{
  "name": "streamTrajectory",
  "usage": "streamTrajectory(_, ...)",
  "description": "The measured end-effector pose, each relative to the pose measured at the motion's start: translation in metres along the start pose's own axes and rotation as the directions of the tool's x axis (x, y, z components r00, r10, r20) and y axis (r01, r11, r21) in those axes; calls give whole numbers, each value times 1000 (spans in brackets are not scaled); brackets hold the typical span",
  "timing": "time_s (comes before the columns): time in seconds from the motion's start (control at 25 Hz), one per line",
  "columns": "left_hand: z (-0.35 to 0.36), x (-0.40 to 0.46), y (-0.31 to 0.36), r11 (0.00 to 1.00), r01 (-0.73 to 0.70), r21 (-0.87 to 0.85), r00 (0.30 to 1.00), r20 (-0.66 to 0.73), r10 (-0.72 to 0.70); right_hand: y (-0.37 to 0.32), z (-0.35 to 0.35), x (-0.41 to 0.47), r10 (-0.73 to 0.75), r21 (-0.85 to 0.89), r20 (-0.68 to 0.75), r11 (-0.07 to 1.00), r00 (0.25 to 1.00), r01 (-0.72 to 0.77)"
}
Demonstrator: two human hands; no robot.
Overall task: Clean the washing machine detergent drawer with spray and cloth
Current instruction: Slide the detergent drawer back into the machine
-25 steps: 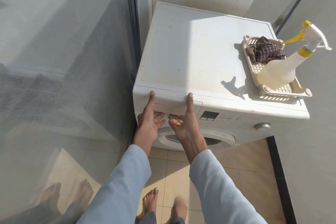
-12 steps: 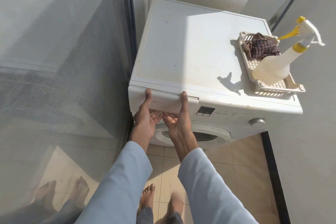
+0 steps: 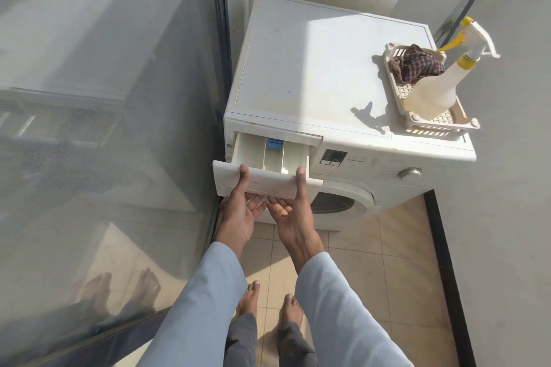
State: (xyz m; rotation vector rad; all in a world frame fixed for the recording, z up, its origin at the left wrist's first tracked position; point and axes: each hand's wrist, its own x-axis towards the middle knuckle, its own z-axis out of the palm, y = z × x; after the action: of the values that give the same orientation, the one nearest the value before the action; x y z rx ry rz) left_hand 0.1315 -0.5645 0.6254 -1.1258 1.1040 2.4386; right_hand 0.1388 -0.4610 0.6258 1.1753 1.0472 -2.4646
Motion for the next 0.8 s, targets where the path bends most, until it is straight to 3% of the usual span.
streamTrajectory(0.56,-29,-37,-6,996,56,63,998,7,-57,13,-26,-39,149,-132,14,980,989,-146)
streamTrajectory(0.8,-26,-39,-5,989,96,114,995,-14,-95,9,-28,-42,155,-49,-29,987,988,-156)
